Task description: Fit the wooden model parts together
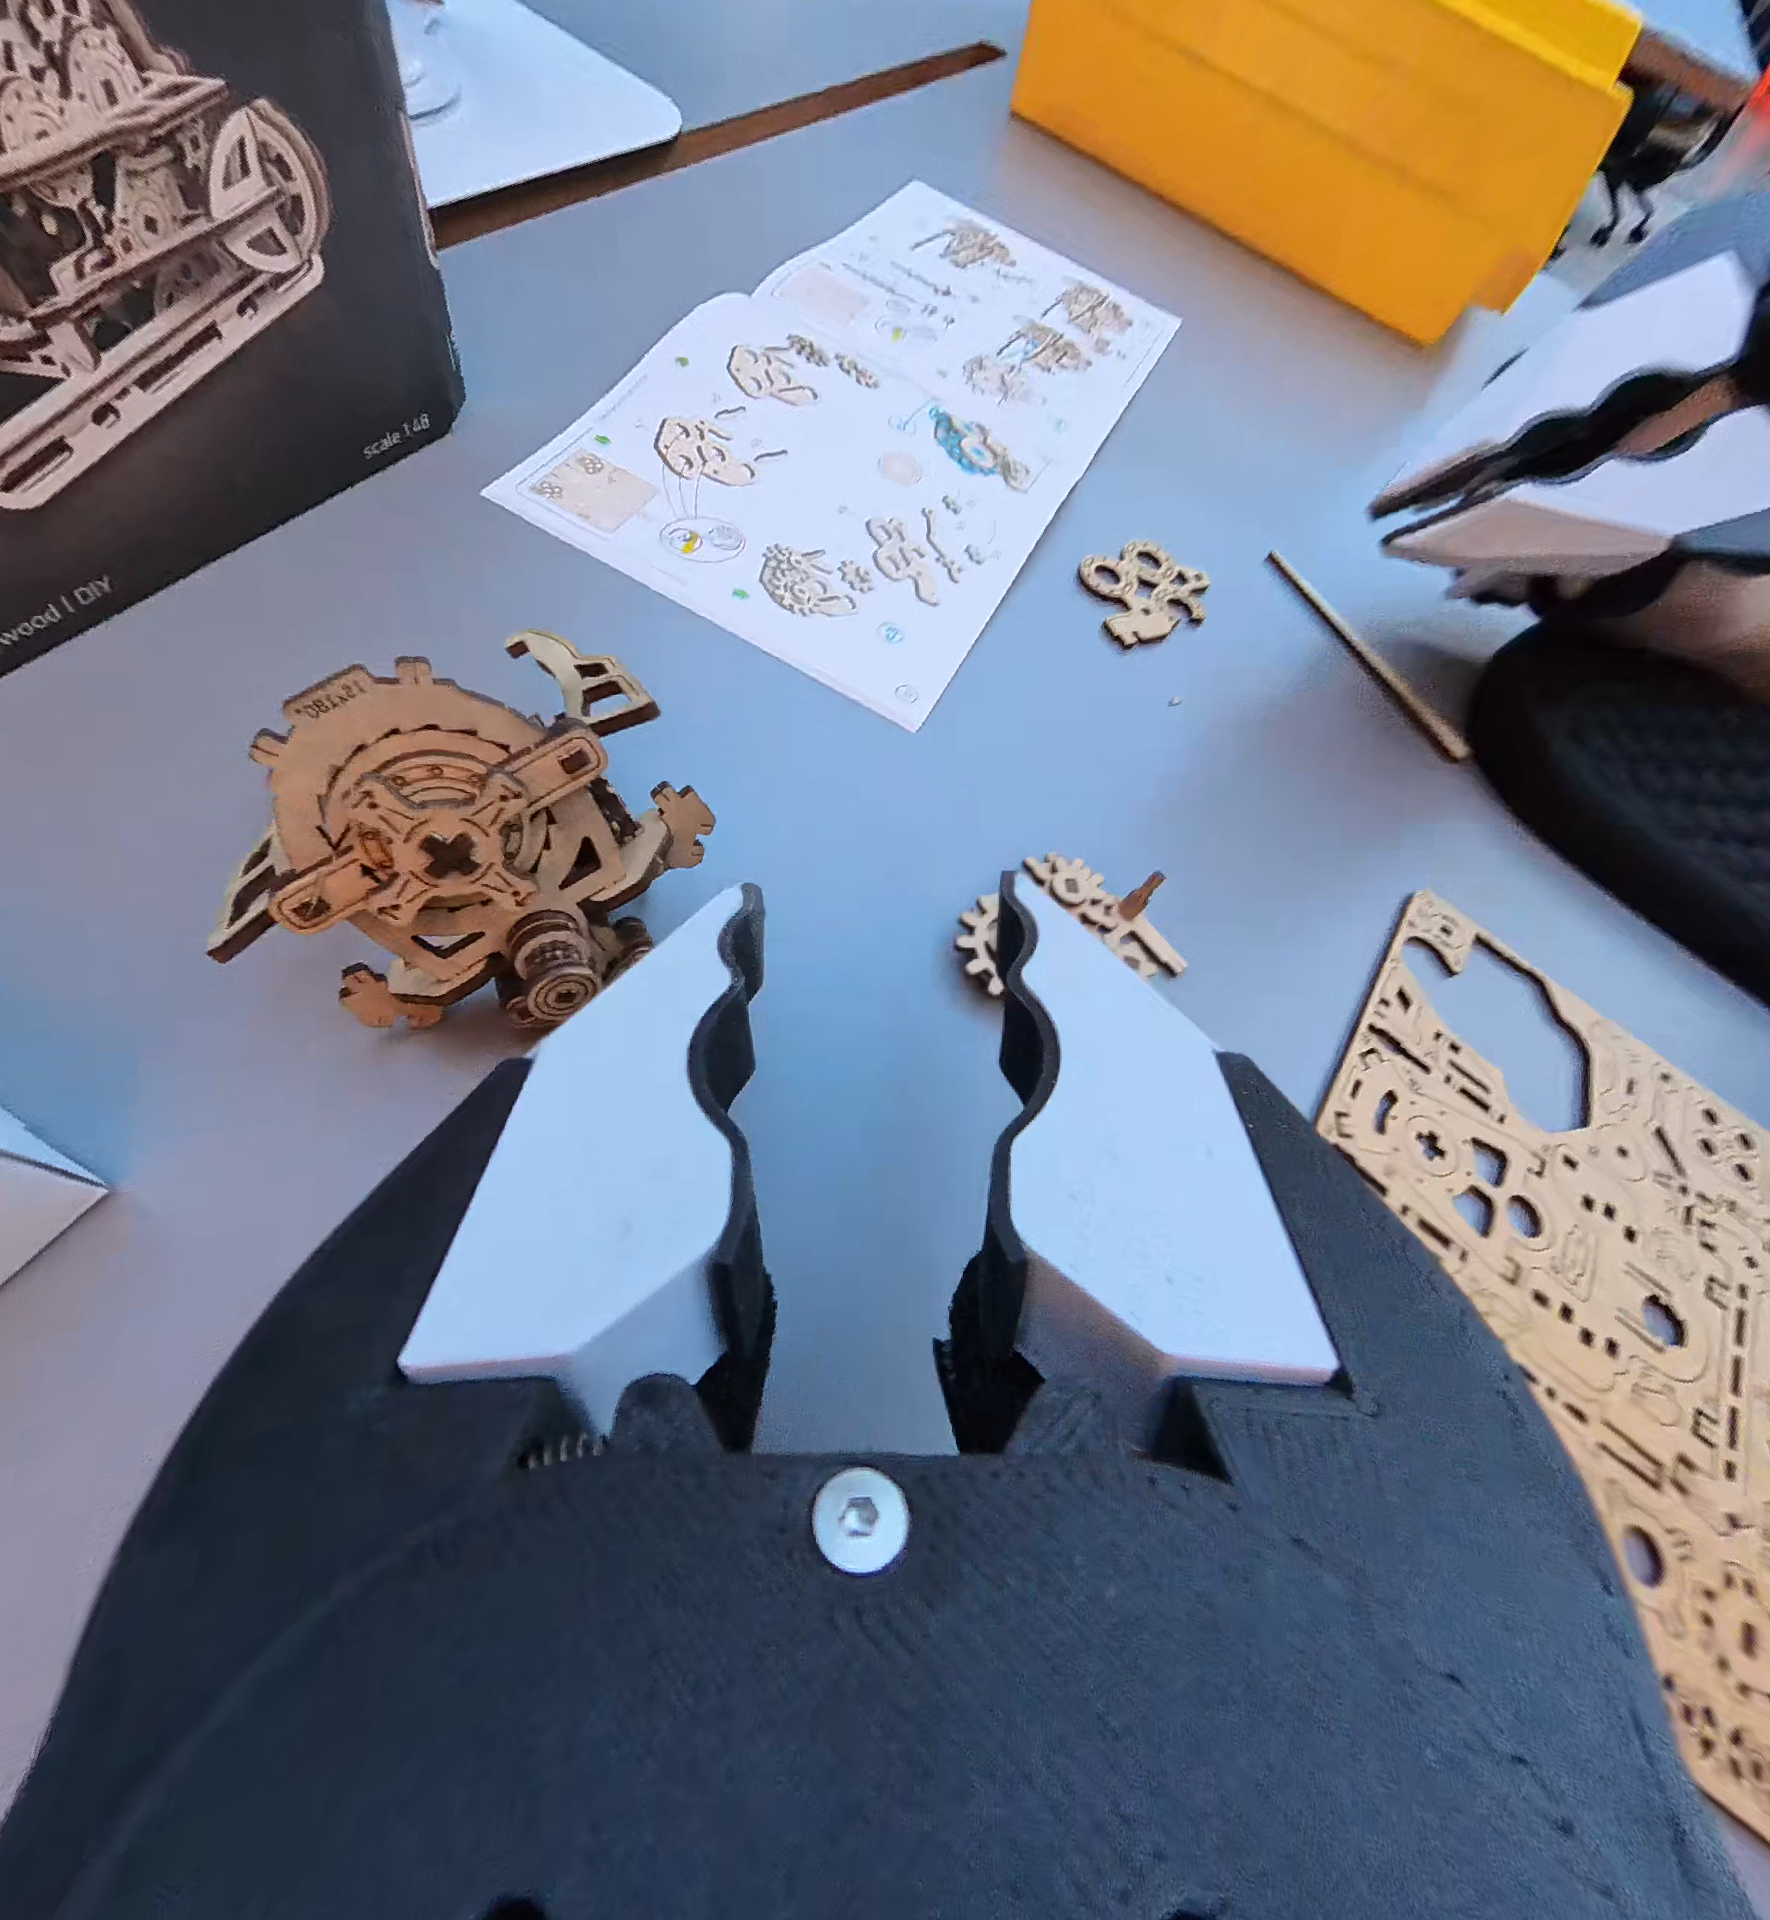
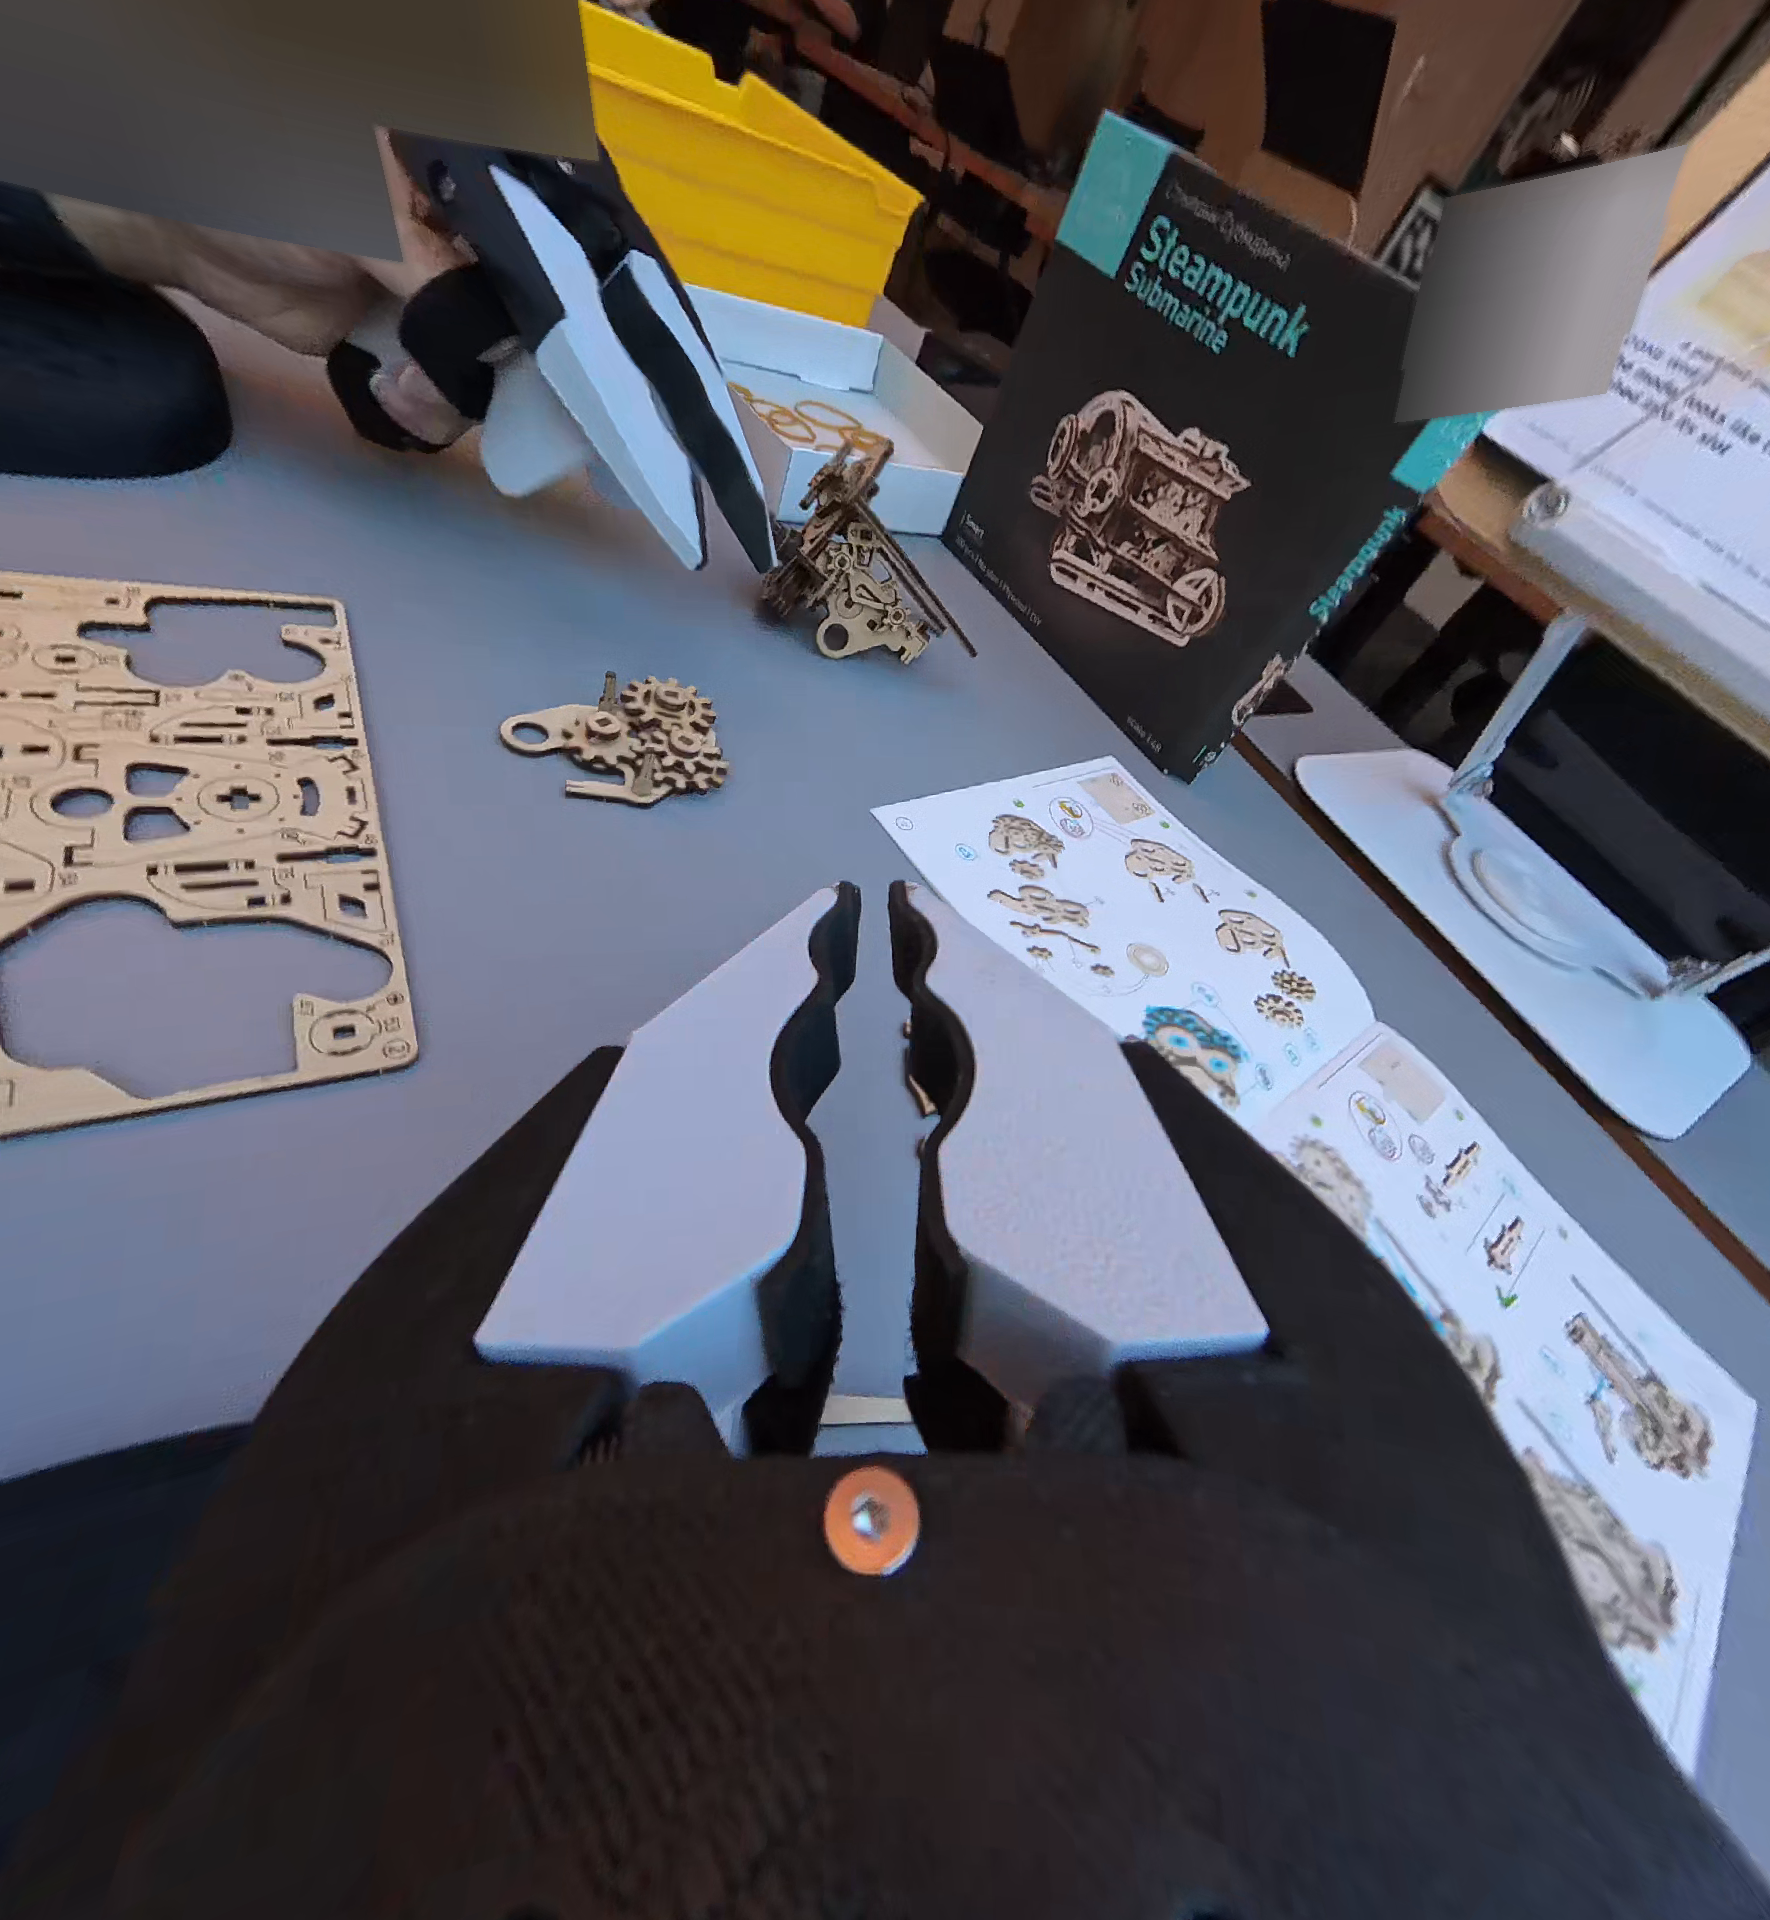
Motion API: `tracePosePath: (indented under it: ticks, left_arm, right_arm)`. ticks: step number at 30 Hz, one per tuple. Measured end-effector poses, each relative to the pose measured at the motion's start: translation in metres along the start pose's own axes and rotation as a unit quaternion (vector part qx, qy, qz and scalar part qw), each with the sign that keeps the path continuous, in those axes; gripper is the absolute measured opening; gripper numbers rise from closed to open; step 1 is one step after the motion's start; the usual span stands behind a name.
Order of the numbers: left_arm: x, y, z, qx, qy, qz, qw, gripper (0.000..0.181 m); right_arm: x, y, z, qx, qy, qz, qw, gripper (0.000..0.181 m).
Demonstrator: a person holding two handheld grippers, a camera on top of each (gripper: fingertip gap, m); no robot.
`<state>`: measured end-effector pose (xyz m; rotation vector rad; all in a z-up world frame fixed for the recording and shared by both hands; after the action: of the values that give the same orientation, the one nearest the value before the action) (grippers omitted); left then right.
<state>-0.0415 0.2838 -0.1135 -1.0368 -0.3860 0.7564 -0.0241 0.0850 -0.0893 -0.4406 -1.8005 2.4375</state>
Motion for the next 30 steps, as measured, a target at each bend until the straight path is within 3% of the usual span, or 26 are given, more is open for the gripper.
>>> tracePosePath:
  ticks: [1, 3, 7, 15, 21, 30]
  left_arm:
    - [-0.002, -0.002, 0.001, -0.010, 0.009, 0.012, 1.000, 0.043]
    - [-0.007, -0.007, 0.002, -0.028, 0.028, 0.024, 0.999, 0.044]
    - [-0.006, -0.009, 0.003, -0.040, 0.020, -0.001, 0.999, 0.046]
    - [-0.024, 0.005, -0.012, 0.011, 0.030, -0.124, 0.992, 0.072]
    - [-0.043, 0.010, -0.012, 0.016, 0.108, -0.142, 0.984, 0.077]
    - [-0.051, 0.023, -0.018, 0.068, 0.127, -0.153, 0.978, 0.083]
  right_arm:
    - [-0.001, -0.002, 0.002, -0.009, -0.004, 0.020, 1.000, 0.005]
    - [0.003, -0.012, 0.009, -0.051, -0.022, 0.044, 0.997, 0.005]
    - [0.016, -0.013, 0.021, -0.076, -0.075, -0.008, 0.994, 0.005]
    - [0.011, 0.007, 0.009, -0.017, -0.084, -0.016, 0.996, 0.005]
    - [0.008, 0.005, 0.013, -0.032, -0.079, -0.023, 0.996, 0.005]
    - [0.009, 0.006, 0.012, -0.026, -0.078, -0.019, 0.996, 0.005]
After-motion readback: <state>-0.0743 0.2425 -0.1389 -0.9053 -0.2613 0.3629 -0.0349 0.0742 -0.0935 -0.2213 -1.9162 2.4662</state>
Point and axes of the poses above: each gripper's, where its closed fingertips meet, z back along the fingers, y out of its underside, x = y × z across the jaws, the point moved 3 cm from there along z, back along the fingers, and after that the axes turned 11 degrees about -z, right-handed, at the moved point
